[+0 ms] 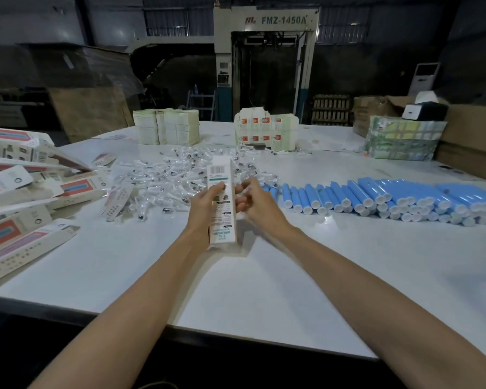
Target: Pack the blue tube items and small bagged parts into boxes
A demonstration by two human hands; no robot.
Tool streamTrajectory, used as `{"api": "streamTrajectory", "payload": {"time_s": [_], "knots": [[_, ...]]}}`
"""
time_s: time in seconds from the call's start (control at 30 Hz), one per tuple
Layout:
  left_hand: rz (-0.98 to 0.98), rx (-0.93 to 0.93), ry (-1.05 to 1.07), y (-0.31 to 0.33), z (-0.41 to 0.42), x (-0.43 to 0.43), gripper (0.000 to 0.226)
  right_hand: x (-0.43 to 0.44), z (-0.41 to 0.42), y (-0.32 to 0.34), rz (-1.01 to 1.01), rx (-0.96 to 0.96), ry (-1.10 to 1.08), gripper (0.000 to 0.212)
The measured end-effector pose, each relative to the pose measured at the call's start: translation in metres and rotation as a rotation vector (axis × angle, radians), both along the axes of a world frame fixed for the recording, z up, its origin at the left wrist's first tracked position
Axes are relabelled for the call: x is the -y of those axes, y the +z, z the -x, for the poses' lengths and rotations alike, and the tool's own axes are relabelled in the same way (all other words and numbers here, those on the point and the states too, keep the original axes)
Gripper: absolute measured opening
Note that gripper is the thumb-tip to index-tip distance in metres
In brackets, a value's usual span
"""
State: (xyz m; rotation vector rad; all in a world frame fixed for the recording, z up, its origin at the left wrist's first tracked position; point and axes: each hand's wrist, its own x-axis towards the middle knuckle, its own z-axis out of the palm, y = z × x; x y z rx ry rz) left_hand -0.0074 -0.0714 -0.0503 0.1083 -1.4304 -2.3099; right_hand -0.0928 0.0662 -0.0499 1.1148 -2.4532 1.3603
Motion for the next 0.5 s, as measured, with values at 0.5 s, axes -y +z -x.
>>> {"api": "streamTrajectory", "payload": {"time_s": [0.5], "knots": [[0.162, -0.071, -0.322, -0.004, -0.012, -0.047, 0.052, -0.113, -0.015, 0.107, 0.426, -0.006, -0.114, 0.019]]}}
